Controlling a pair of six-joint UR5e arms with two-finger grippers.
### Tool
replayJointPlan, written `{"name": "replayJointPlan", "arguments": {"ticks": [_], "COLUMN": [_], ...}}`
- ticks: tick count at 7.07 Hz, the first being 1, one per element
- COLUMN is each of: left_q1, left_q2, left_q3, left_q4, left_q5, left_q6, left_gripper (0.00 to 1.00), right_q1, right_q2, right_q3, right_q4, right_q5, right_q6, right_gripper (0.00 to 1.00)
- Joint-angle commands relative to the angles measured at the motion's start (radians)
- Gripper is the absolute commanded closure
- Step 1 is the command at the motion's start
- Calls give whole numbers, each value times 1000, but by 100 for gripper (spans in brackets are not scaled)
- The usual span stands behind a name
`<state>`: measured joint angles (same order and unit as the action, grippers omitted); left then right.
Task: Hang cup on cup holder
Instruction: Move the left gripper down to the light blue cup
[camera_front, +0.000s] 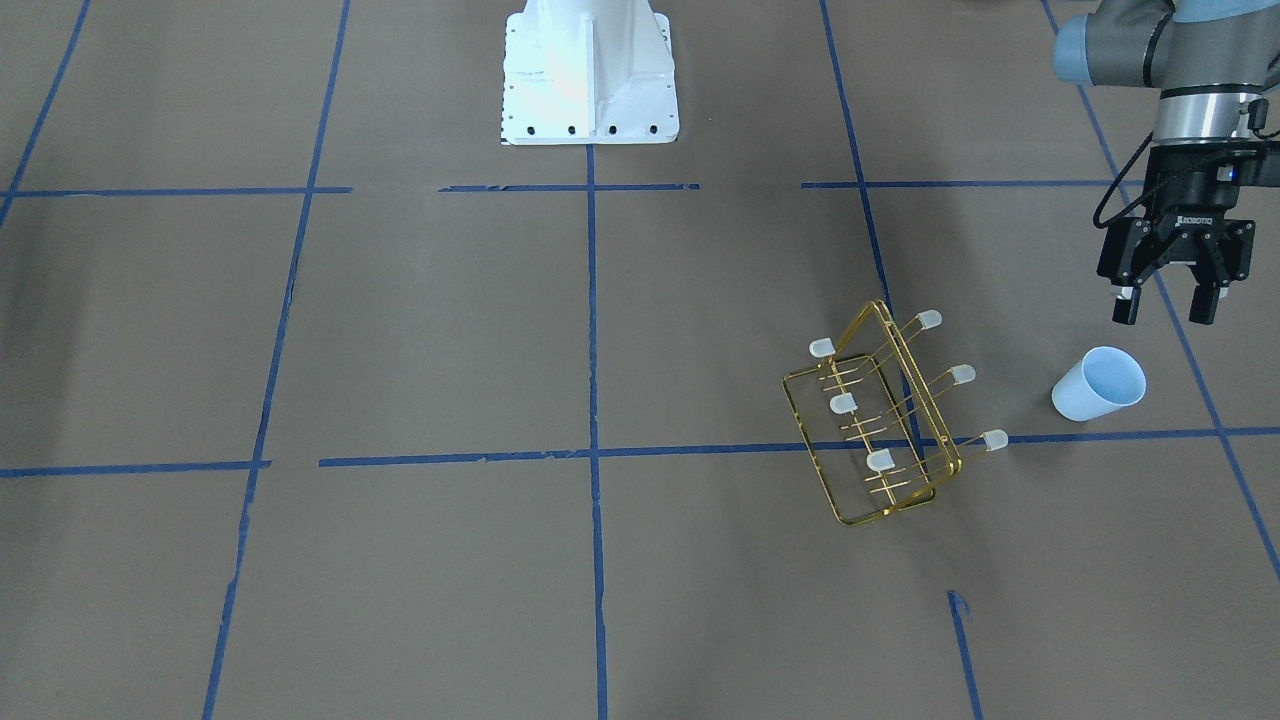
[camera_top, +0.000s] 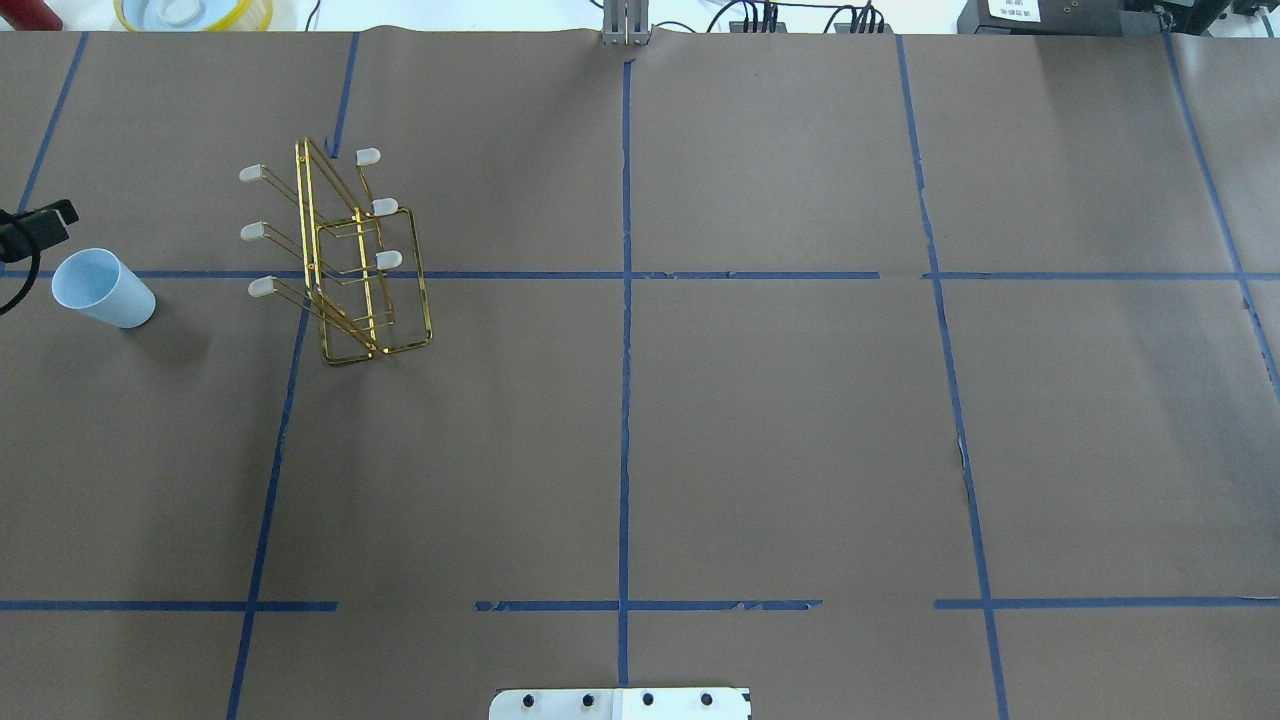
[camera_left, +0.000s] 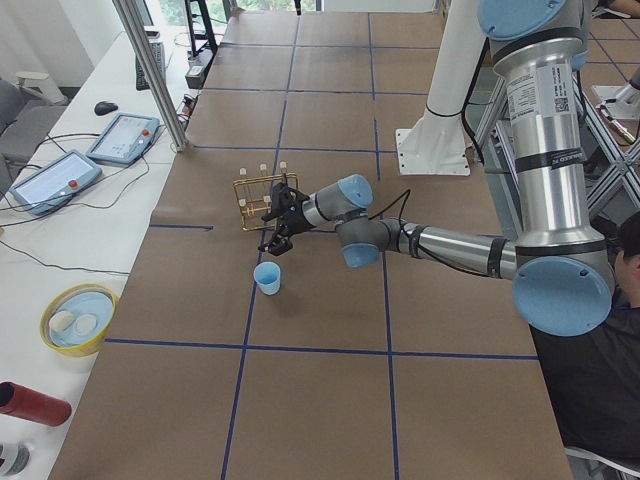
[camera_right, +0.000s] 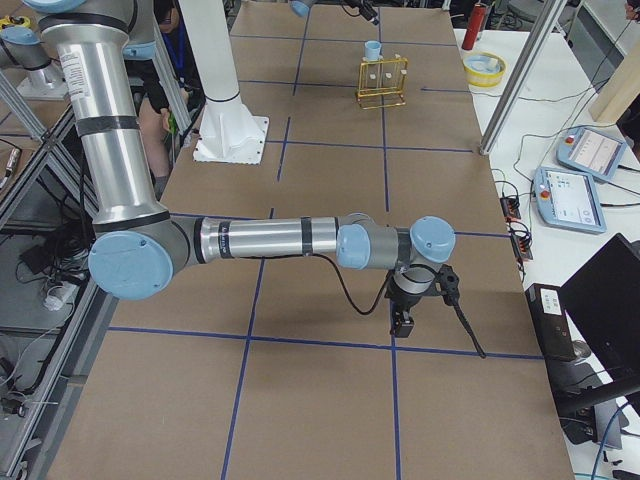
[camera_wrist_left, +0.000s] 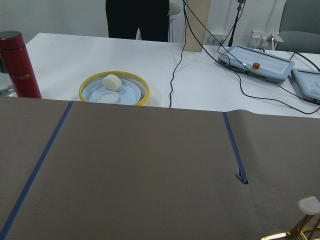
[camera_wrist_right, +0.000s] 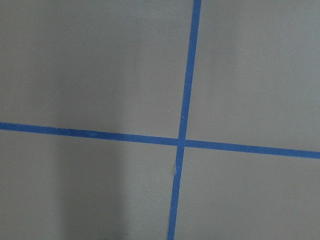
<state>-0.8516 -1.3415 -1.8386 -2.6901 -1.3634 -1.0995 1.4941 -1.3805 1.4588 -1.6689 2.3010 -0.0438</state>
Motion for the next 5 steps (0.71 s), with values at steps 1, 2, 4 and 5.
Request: {"name": "replayJointPlan", "arguments": {"ticks": [1,2,4,5], "left_q1": [92,109,149,170], "left_q2": [45,45,38,32], "left_q3": [28,68,122,143], "left_q4": [-66,-98,-111,-128], "left_q5": [178,238,302,323], "left_q6": [-61,-62,-65,-65], "left_gripper": [0,0,0,0], "right_q1": [0,0,0,0], "right_q2": [0,0,0,0], "right_q3": [0,0,0,0], "right_q4": [0,0,0,0], "right_q5": [0,0,0,0], "right_q6": [-1,-1,-1,-1], "right_gripper": [0,0,0,0]}}
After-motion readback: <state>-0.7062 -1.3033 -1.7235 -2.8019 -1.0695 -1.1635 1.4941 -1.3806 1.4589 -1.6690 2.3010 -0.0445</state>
